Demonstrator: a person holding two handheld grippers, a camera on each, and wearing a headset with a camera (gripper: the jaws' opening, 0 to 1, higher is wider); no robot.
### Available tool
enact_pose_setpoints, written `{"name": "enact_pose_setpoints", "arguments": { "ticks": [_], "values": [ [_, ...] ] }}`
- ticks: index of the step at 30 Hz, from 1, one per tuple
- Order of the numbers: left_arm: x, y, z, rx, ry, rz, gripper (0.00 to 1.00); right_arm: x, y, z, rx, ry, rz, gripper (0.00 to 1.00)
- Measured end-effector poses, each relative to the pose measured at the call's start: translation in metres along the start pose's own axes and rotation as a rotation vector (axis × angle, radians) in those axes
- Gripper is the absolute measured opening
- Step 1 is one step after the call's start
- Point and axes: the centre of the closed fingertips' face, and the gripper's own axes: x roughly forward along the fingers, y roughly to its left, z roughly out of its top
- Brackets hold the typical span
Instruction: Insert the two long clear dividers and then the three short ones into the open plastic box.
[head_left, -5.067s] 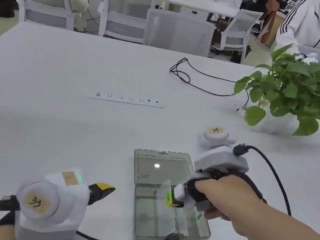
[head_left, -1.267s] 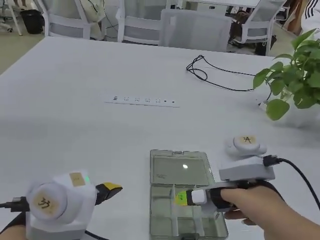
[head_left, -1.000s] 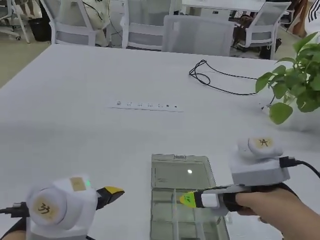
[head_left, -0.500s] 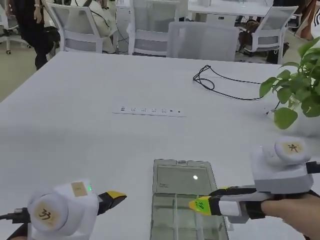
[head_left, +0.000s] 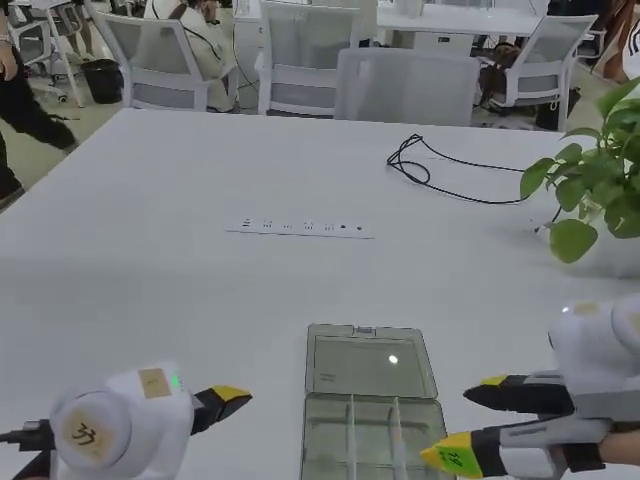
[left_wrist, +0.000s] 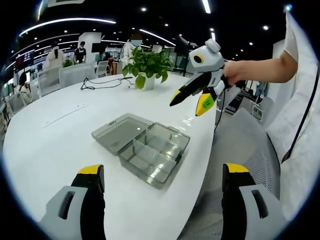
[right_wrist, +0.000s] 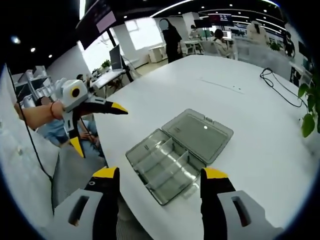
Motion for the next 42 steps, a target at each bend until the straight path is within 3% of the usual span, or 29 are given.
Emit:
{"name": "enact_pose_setpoints", "arguments": {
  "ticks": [12,16,21,24,32,42],
  "values": [
    [0.001,0.001,-0.004,0.001,0.011,-0.002,1.0,-0.004,-0.017,-0.034,-0.156,0.114,0.02,0.74],
    [0.001,0.003,-0.007,-0.004,0.018,0.002,1.0,-0.002,-0.027,-0.049,-0.215,0.177,0.019,0.73],
    [0.0,0.005,-0.008,-0.013,0.015,0.006,1.0,0.002,-0.037,-0.062,-0.348,0.245,0.042,0.68],
    [0.0,0.006,-0.009,-0.016,0.017,0.006,1.0,0.008,-0.043,-0.074,-0.427,0.316,0.058,0.65],
    [-0.002,0.008,-0.012,-0.026,0.021,0.01,1.0,0.021,-0.062,-0.095,-0.584,0.437,0.082,0.55],
    [-0.003,0.011,-0.014,-0.035,0.022,0.014,1.0,0.035,-0.077,-0.112,-0.675,0.522,0.109,0.5]
  ]
}}
